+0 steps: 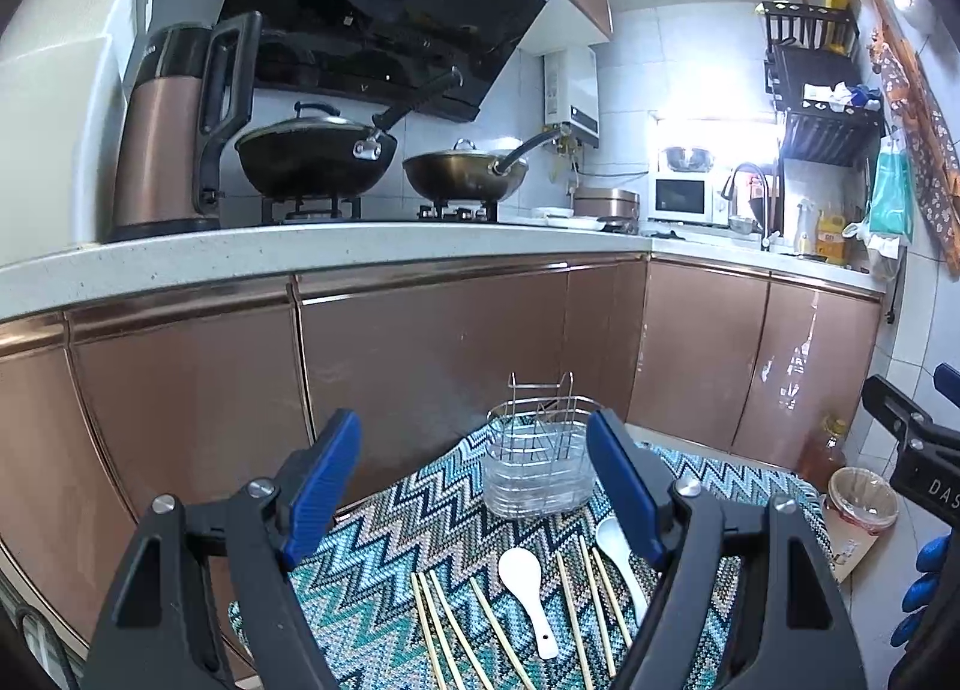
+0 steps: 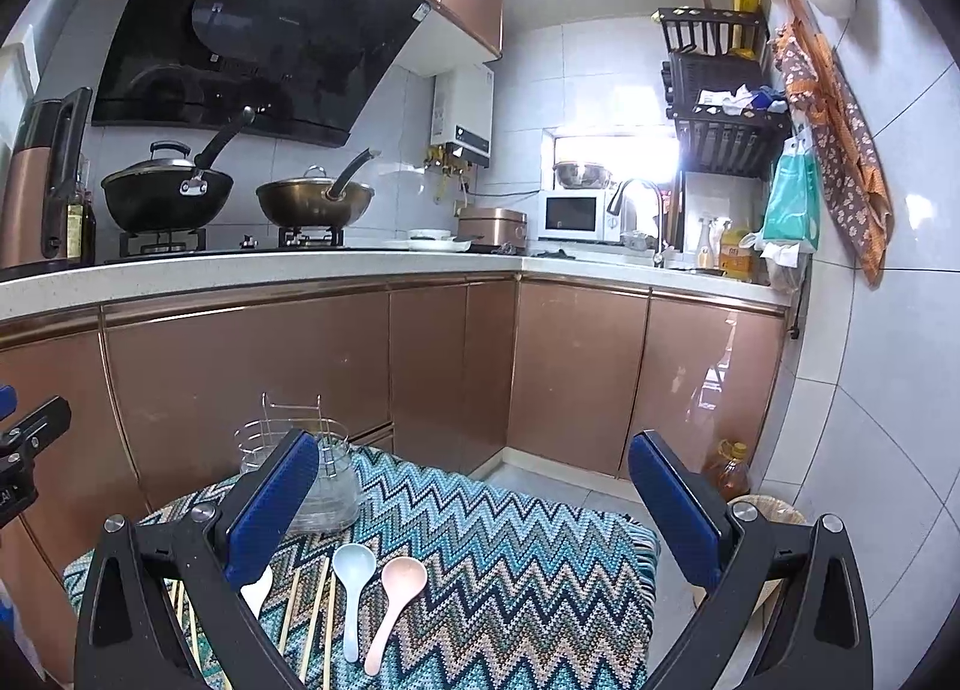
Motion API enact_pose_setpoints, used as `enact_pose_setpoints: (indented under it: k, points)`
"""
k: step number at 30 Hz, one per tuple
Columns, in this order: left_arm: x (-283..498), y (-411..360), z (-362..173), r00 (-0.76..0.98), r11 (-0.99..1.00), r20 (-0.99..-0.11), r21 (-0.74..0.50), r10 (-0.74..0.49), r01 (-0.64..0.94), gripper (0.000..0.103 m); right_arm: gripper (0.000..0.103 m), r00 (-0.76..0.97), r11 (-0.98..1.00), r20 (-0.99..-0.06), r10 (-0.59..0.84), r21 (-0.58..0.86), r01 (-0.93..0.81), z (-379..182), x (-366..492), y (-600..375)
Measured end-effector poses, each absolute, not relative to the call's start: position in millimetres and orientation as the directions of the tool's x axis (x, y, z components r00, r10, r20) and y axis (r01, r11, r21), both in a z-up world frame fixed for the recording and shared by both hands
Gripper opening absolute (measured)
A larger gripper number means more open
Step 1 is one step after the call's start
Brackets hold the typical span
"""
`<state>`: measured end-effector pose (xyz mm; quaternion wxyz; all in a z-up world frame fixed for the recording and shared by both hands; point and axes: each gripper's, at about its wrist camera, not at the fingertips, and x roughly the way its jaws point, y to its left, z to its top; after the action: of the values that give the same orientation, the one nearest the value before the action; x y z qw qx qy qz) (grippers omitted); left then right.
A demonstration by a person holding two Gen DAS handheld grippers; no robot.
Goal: Organize utensils
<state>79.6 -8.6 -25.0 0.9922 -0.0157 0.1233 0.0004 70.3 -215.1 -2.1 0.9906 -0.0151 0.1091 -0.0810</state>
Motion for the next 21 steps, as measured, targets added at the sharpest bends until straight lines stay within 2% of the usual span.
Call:
enact_pose_setpoints:
  k: [6, 13, 21]
  points:
    - [101.6, 0.0, -39.0, 0.947, 0.998, -0.32, -0.069, -0.02, -0.002, 0.076, 0.103, 0.952, 0.991, -0.275, -0.135, -0.058, 0.124, -11.2, 90.1, -220.5]
    - [142.3, 30.8, -57.3, 0.889, 0.989, -0.453, -0.144, -0.059, -0.008, 0.076, 0.103, 0.923, 0.996, -0.375, -0.083, -0.062, 0.064, -27.4, 120.4, -232.9]
    - [198.3, 60.9, -102.6, 0.721, 0.946, -0.652, -0.324, -0.234, 0.013, 0.075, 0.103, 0.828, 0.998, -0.557, 0.064, 0.035, -0.053, -67.7, 174.3, -258.0]
